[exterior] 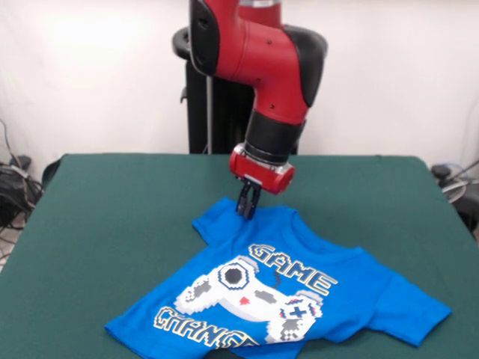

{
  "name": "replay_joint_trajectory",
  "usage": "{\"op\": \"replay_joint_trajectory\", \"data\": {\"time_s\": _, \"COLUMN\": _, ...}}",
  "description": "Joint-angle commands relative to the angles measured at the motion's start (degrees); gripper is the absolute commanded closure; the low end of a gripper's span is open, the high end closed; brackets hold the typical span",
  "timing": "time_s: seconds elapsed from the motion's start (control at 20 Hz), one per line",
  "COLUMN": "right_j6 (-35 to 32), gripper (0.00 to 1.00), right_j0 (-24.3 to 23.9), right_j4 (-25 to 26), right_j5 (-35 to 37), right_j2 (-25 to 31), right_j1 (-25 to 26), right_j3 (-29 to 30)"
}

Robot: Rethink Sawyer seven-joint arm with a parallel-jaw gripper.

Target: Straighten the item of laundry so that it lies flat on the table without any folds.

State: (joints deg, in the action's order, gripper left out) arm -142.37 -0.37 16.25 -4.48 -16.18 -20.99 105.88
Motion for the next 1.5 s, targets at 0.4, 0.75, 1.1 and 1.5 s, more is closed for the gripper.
{"op": "replay_joint_trajectory", "data": {"time_s": 0.4, "right_j6": -6.4, "gripper": 1.00, "right_j0": 2.2, "right_j4": -4.0, "right_j5": 0.3, "right_j2": -2.9, "right_j1": 5.1, "right_j3": -1.9}}
{"op": "replay_joint_trajectory", "data": {"time_s": 0.75, "right_j6": -5.1, "gripper": 1.00, "right_j0": -0.9, "right_j4": -2.1, "right_j5": -0.4, "right_j2": 0.2, "right_j1": 4.4, "right_j3": -1.8}}
{"op": "replay_joint_trajectory", "data": {"time_s": 1.1, "right_j6": -2.8, "gripper": 1.00, "right_j0": -8.3, "right_j4": 1.9, "right_j5": -1.4, "right_j2": 8.6, "right_j1": 2.7, "right_j3": -0.9}}
{"op": "replay_joint_trajectory", "data": {"time_s": 1.5, "right_j6": -1.4, "gripper": 1.00, "right_j0": -12.1, "right_j4": 3.4, "right_j5": 2.0, "right_j2": 12.5, "right_j1": 1.4, "right_j3": -0.3}}
